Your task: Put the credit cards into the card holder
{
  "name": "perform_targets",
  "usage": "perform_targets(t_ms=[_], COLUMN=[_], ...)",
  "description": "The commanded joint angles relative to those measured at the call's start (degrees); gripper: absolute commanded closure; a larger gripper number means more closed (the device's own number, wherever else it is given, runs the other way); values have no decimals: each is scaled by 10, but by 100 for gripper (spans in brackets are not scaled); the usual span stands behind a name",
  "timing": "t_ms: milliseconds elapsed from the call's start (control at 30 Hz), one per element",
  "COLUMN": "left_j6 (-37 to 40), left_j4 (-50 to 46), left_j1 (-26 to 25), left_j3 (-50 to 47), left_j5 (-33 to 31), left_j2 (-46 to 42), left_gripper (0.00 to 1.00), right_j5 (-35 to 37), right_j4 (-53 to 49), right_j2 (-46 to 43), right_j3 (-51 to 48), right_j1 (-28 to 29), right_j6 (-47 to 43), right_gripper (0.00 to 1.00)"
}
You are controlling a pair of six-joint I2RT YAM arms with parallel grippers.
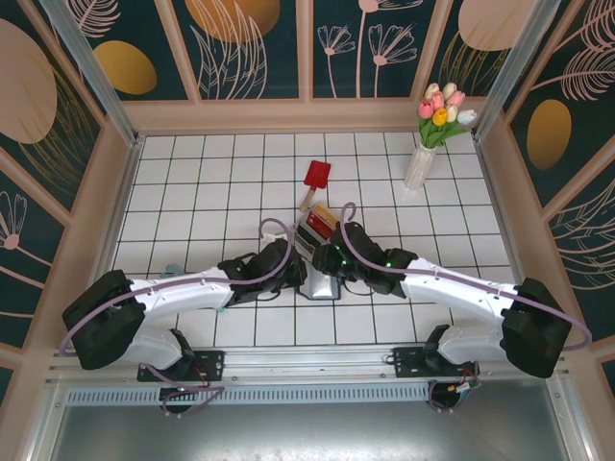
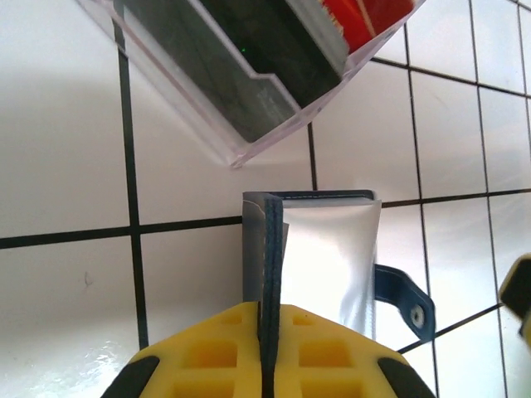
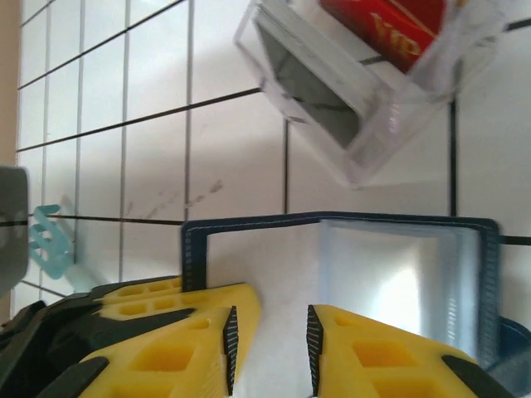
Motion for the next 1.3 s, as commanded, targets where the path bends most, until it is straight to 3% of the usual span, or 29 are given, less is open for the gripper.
perform_targets(t_ms=[0,367,767,1000,1267], left_j6=[-24,-51,-47,-42,-38], left_j4=[52,108,95,90,90], left_j1=[-1,-1,-1,-1,-1], left_j3=[-22,-59,-56,-55,-59], left_j5=[20,35,26,21,22], left_j2=[9,9,4,5,13], left_gripper=[100,100,100,100,100], right_j5=[-4,-77,-14,43,-5], right_j4=[13,37,-27,-86,-45], right_j2=[-26,19,93,63,17], right_j3=[-31,-38,-6,-25,-100], right_j1=[-12,-32,14,6,-36], right_j6=[27,3,26,35,39], right_gripper=[67,62,63,64,64])
